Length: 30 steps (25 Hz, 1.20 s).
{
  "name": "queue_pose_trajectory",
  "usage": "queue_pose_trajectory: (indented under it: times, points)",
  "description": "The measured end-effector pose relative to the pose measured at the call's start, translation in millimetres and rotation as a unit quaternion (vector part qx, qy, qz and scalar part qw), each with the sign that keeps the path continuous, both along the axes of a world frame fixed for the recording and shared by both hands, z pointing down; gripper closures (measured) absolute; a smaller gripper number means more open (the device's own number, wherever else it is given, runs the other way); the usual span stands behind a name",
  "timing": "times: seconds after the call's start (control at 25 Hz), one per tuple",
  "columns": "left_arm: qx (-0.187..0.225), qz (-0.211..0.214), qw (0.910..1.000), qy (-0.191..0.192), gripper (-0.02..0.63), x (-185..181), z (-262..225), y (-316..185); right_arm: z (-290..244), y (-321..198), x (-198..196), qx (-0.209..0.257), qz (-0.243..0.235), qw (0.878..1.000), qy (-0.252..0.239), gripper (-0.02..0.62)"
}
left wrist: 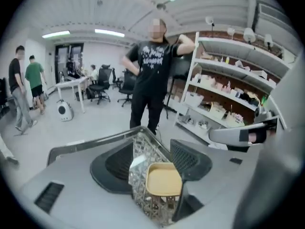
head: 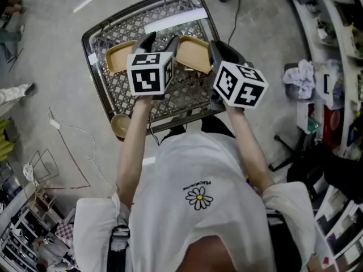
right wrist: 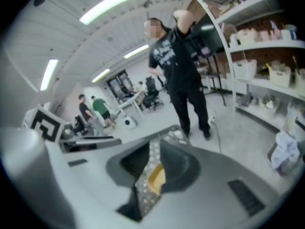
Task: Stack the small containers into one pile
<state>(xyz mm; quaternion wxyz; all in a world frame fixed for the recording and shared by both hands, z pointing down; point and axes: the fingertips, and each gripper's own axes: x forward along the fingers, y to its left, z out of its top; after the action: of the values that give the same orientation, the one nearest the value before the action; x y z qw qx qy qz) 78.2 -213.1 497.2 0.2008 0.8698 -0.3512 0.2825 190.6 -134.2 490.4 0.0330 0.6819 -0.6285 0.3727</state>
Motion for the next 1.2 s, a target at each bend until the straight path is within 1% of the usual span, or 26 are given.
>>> queue_pose_trajectory:
  times: [0.08,0.16,0.24,0.32,0.4,0.48,0.56,0.64,0.72,0.92,1.0,1.04,1.08,1.12,1.2]
  points:
    - [0.059,-0.016,0.9975,0.036,0.368,-9.4,-47.3,6.0,-49.2,-4.5,-15.8,0.071,-0.017,0.997,0.03,0.521]
    - [0.109,-0.038,0.9914,0.062,0.393,-26.4,-85.6,16.9,-92.4,-2.3,-36.5,0.132,-0.032,0.989,0.053,0.532]
    - [0.155,-0.067,0.9821,0.085,0.441,-50.7,-118.7,27.2,-128.6,1.4,-63.6,0.188,-0.053,0.978,0.068,0.535]
    - [0.198,-0.097,0.9696,0.105,0.473,-82.3,-149.1,40.2,-155.6,9.7,-95.9,0.228,-0.074,0.967,0.083,0.535]
    - [0.241,-0.134,0.9529,0.125,0.514,-117.6,-176.0,51.7,-174.2,16.6,-127.4,0.255,-0.093,0.957,0.103,0.537]
    - [0.278,-0.171,0.9334,0.148,0.549,-146.8,-196.5,60.3,-186.5,19.9,-151.0,0.279,-0.111,0.947,0.117,0.541]
    - [0.299,-0.204,0.9165,0.169,0.568,-168.5,-207.5,68.5,-192.2,24.3,-166.6,0.295,-0.125,0.939,0.122,0.548]
    - [0.314,-0.231,0.9048,0.172,0.575,-187.0,-211.3,75.1,-193.4,27.9,-178.2,0.304,-0.134,0.935,0.123,0.551]
    - [0.327,-0.25,0.896,0.166,0.577,-203.5,-213.7,80.1,-193.9,29.4,-187.7,0.308,-0.142,0.933,0.124,0.552]
    - [0.341,-0.284,0.8818,0.158,0.578,-234.1,-216.9,87.7,-195.5,28.6,-205.6,0.311,-0.158,0.929,0.121,0.554]
    - [0.347,-0.297,0.876,0.154,0.578,-244.7,-217.3,87.7,-193.6,25.6,-210.8,0.308,-0.161,0.931,0.113,0.555]
    - [0.348,-0.301,0.8748,0.151,0.578,-249.8,-216.3,85.6,-191.1,22.4,-213.1,0.303,-0.162,0.933,0.107,0.555]
    - [0.345,-0.304,0.8759,0.147,0.577,-255.1,-213.5,81.2,-187.0,17.4,-215.5,0.294,-0.163,0.937,0.097,0.555]
    - [0.336,-0.305,0.88,0.141,0.576,-260.5,-208.2,73.9,-180.9,10.4,-218.3,0.28,-0.166,0.942,0.086,0.555]
    - [0.299,-0.306,0.8952,0.126,0.571,-272.5,-189.5,51.5,-161.6,-9.6,-224.6,0.242,-0.177,0.952,0.062,0.554]
